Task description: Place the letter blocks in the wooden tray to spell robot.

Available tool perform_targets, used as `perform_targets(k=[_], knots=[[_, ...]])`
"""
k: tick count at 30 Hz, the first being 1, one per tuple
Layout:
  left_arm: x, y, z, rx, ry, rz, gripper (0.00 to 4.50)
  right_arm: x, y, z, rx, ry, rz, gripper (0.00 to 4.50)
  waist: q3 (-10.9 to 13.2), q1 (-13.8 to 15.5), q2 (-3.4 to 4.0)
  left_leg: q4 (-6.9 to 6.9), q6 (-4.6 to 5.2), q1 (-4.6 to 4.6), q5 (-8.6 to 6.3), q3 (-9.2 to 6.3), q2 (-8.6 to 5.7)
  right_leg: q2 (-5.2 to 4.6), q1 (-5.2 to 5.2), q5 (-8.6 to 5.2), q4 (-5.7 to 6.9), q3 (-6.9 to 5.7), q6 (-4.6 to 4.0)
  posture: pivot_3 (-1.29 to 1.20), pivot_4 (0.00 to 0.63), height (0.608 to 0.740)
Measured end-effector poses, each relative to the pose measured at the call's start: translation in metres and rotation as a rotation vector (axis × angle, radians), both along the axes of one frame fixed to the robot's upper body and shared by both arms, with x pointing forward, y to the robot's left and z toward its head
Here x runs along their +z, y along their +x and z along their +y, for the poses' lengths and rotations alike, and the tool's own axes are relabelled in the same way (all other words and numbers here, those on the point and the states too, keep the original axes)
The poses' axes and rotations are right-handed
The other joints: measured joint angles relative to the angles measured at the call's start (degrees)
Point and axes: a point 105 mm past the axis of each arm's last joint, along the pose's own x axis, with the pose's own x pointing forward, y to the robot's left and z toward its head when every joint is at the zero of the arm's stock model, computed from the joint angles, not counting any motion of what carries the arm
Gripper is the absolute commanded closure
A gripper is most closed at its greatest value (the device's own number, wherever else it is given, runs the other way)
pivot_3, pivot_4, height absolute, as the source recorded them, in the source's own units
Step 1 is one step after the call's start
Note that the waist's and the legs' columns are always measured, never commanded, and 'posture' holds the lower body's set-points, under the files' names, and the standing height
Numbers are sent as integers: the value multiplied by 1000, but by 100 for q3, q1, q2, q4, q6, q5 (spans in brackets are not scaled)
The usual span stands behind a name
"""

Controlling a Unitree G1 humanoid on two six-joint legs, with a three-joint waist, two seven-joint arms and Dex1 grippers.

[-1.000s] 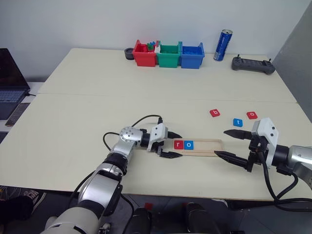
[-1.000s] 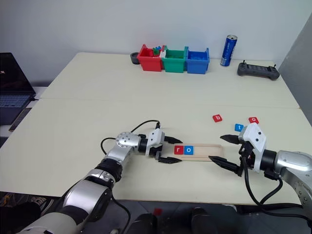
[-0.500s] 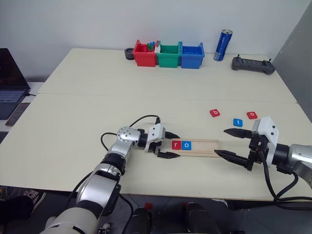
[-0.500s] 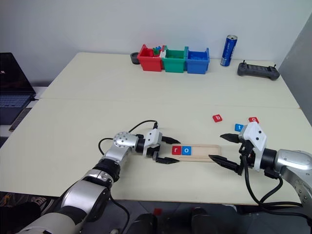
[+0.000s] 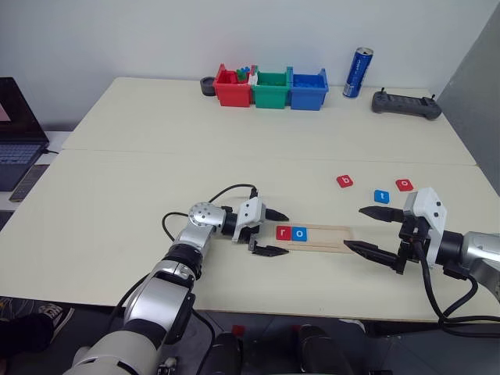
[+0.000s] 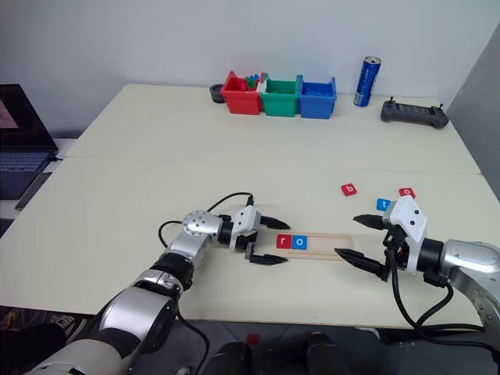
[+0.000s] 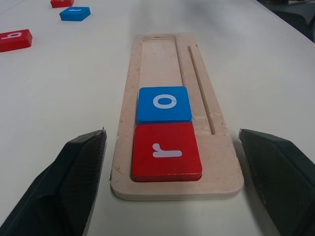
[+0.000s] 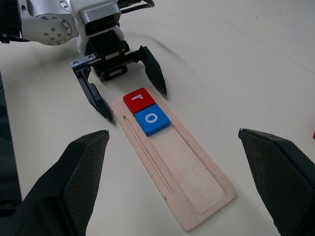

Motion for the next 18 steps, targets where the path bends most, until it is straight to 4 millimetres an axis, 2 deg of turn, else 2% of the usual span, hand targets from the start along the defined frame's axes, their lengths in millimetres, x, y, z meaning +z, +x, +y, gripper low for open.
perform_targets(k=[4, 9, 13, 18], knots=[[1, -1, 2, -2, -7, 16, 34, 0, 0, 0, -2, -1, -1, 0, 0, -8, 0, 0, 0, 0, 0, 0, 0, 0, -1, 0, 2, 0, 0, 0, 150, 740], [13, -5, 22, 47, -91, 5, 34, -4, -2, -7, -42, 0, 16, 0, 0, -15, 0, 0, 0, -1, 0, -3, 4, 0, -3, 0, 6, -1, -1, 0, 150, 740], [21, -16, 38, 97, -140, 7, 34, -5, -6, -11, -73, 2, 14, 0, 0, -4, 1, 1, 0, -1, 0, -6, 4, 0, -2, 0, 7, -1, -1, 0, 150, 740], [24, -28, 43, 175, -186, 23, 34, -10, -6, -14, -109, 16, 26, 0, 0, 15, 1, 4, 0, -1, 0, -7, 3, -2, -1, 0, 7, -2, -1, 0, 150, 740]])
